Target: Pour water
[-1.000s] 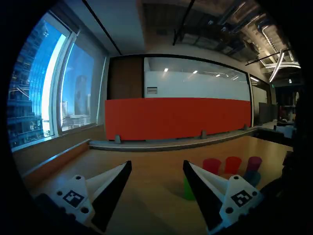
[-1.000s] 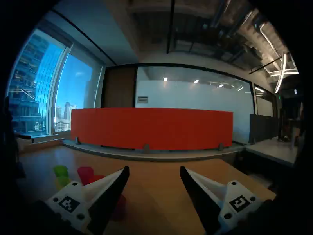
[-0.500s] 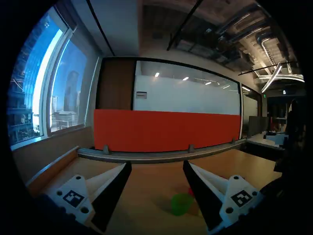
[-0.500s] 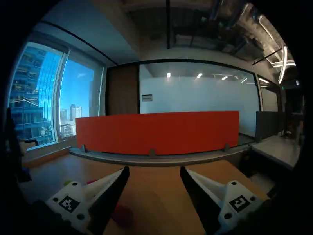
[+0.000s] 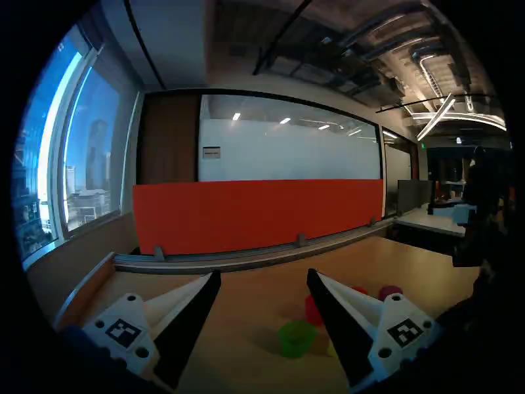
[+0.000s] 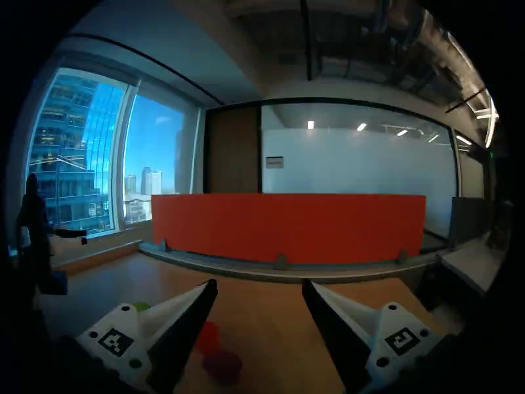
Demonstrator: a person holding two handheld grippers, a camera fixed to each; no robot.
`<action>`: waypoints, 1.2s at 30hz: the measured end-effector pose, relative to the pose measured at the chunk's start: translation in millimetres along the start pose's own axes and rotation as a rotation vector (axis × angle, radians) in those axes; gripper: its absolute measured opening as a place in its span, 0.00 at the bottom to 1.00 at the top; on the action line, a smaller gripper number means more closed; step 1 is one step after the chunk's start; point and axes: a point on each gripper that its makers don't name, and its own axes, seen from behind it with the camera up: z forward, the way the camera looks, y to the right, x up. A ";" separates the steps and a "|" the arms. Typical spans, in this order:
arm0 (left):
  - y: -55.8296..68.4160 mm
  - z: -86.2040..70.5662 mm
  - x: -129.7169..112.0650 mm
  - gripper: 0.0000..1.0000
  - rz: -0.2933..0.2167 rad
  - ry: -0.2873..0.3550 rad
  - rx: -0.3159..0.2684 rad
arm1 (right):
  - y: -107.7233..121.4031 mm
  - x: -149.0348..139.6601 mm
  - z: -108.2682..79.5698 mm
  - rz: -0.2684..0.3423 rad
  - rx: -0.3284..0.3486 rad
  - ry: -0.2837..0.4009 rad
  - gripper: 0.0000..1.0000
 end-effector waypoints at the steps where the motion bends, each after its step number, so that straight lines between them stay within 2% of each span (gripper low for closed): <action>1: 2.6 0.3 -0.3 0.97 0.007 -0.003 -0.014 | -5.1 1.2 -0.3 -0.003 0.022 -0.001 1.00; 8: 28.4 -1.2 2.4 0.97 0.029 -0.011 -0.141 | -44.5 16.4 -6.9 -0.001 0.188 0.009 1.00; 14: 47.8 -4.2 13.8 0.97 0.020 -0.003 -0.229 | -69.3 26.2 -12.1 0.022 0.303 0.008 1.00; 23: 61.4 -3.2 22.0 0.97 0.006 -0.003 -0.296 | -84.7 22.3 -18.6 -0.009 0.361 -0.014 1.00; 29: 68.9 -3.5 17.8 0.97 0.000 -0.023 -0.322 | -89.9 13.9 -24.7 -0.037 0.390 -0.031 1.00; 36: 77.0 -1.4 13.1 0.97 0.004 -0.045 -0.346 | -95.8 12.8 -31.1 -0.037 0.430 -0.037 1.00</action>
